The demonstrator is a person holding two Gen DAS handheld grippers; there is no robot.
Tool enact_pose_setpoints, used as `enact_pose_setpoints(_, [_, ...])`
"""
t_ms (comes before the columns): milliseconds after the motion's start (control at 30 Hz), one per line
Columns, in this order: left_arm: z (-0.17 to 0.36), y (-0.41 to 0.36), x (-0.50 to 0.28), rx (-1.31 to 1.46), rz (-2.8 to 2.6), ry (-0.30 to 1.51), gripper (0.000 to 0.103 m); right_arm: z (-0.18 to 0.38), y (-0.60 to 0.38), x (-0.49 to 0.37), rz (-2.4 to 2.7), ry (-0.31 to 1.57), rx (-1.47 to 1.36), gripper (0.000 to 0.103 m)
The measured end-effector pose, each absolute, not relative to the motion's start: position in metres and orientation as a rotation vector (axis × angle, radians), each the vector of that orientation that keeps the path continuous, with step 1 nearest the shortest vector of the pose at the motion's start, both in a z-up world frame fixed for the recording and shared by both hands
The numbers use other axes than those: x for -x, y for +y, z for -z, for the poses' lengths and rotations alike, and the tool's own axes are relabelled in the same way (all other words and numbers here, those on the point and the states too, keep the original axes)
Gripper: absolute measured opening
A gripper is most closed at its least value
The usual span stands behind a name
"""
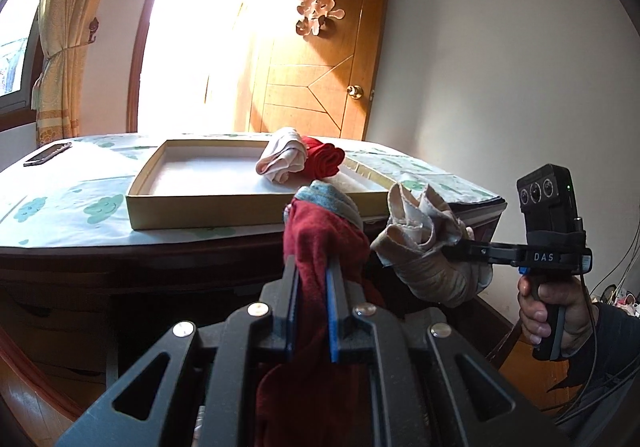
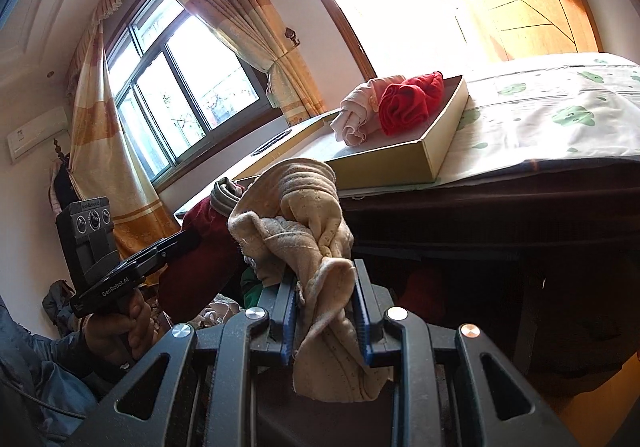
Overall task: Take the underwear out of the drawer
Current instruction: 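Lift both garments out of the drawer and carry them over the tray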
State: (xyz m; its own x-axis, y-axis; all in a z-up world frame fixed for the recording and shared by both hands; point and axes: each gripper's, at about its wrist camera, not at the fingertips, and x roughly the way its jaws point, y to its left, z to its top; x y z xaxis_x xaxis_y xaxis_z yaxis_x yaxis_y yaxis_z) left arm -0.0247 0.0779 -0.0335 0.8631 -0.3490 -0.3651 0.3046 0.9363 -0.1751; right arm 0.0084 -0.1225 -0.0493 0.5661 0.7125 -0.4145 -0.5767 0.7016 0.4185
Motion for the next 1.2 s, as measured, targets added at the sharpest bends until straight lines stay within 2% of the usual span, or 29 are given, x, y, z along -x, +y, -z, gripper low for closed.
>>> enact_pose_setpoints(1200, [-0.016, 0.088, 0.026, 0.074, 0.286, 0.288, 0.009, -0.002, -0.092, -0.021, -0.820, 0.513, -0.245, 0.027])
